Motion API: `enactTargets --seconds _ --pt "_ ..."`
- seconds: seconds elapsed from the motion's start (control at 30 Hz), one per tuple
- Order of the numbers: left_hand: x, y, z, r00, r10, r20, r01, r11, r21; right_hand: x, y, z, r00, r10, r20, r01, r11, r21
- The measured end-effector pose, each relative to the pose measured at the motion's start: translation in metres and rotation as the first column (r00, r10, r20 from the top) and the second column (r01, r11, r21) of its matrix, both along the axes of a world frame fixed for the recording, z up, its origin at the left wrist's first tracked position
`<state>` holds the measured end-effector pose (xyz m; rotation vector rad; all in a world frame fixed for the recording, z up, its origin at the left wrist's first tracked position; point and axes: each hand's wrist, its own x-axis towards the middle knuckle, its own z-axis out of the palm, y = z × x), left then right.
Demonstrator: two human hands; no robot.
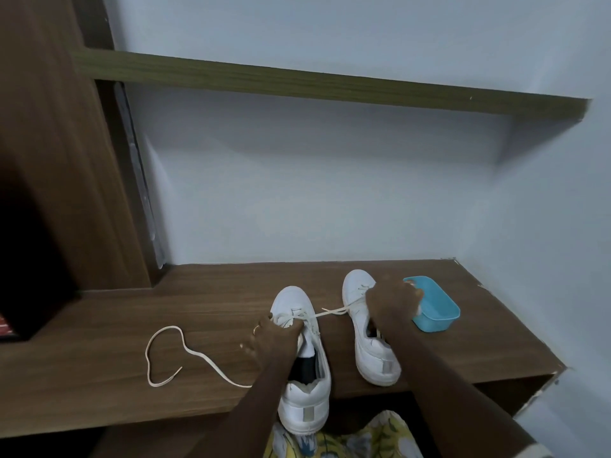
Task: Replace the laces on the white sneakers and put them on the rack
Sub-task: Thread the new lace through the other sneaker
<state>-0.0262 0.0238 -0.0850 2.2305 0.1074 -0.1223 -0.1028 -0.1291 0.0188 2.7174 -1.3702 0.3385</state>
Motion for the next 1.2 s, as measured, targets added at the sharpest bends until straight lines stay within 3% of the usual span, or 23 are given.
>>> enactTargets --seconds 0.07,0.17,0.3,0.33,0.4,0.5,0.7,0.97,1.2 --pt "-0.002 0.000 0.002 1.000 0.005 -0.026 -0.004 1.000 0.021 -0.006 -0.011 0.012 0.994 -0.108 0.032 0.110 0.992 -0.063" --pt "-0.001 -0.002 0.002 0.996 0.046 -0.072 -0.044 0.999 0.030 -0.005 -0.013 0.015 0.990 -0.132 0.058 0.138 0.983 -0.122" --pt "0.000 0.001 -0.003 0.994 0.018 -0.109 -0.037 0.983 -0.179 0.016 0.011 -0.006 0.995 0.104 0.008 -0.102 0.986 -0.130" --pt "-0.001 0.002 -0.003 0.994 0.007 -0.107 -0.030 0.976 -0.215 0.025 0.019 -0.016 0.981 0.194 0.001 -0.194 0.977 -0.089" --pt "-0.002 0.003 0.000 0.995 -0.006 -0.101 -0.019 0.970 -0.244 0.041 0.034 -0.035 0.944 0.330 0.014 -0.329 0.934 0.139" --pt "-0.004 0.002 0.003 0.997 -0.013 -0.078 -0.009 0.958 -0.286 0.055 0.056 -0.055 0.902 0.429 0.048 -0.415 0.832 0.368" --pt "0.000 0.002 0.000 0.996 -0.005 -0.091 -0.026 0.944 -0.328 0.055 0.057 -0.058 0.940 0.296 0.167 -0.340 0.840 0.423" --pt "0.004 0.001 0.002 0.991 0.037 -0.127 -0.088 0.902 -0.423 0.018 -0.004 -0.022 0.998 0.061 -0.024 -0.055 0.979 0.195" --pt "0.010 -0.001 0.003 0.995 0.002 -0.100 -0.047 0.892 -0.449 0.017 0.001 -0.014 0.993 0.058 -0.101 -0.044 0.990 0.133"
